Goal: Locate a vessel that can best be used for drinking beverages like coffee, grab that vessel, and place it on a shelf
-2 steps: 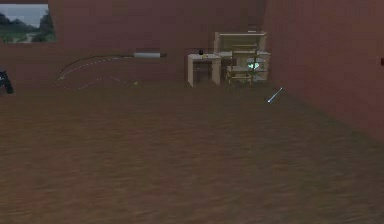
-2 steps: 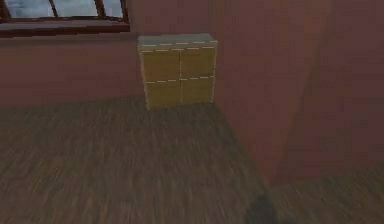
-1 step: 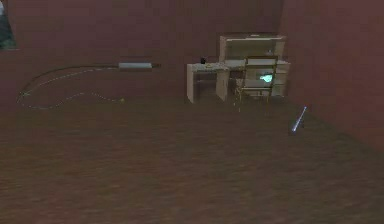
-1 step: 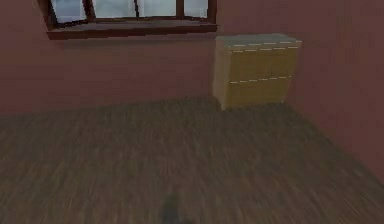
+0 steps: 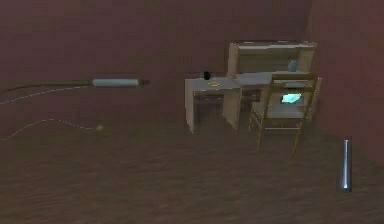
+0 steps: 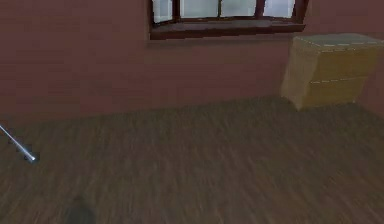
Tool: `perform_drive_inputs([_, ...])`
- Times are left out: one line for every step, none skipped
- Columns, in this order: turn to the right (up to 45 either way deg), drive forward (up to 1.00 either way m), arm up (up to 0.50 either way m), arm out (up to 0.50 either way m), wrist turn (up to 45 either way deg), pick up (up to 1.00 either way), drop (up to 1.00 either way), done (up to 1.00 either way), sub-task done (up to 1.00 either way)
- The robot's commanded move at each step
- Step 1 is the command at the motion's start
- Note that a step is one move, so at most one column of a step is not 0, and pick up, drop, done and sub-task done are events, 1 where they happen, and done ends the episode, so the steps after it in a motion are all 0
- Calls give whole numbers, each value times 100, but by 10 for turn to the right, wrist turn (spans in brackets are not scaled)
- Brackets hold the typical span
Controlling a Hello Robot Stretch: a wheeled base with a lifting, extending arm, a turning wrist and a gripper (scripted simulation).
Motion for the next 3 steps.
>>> perform_drive_inputs([0, 100, 0, 0, 0, 0, 0, 0, 0])
perform_drive_inputs([-30, 0, 0, 0, 0, 0, 0, 0, 0])
perform_drive_inputs([0, 65, 0, 0, 0, 0, 0, 0, 0])
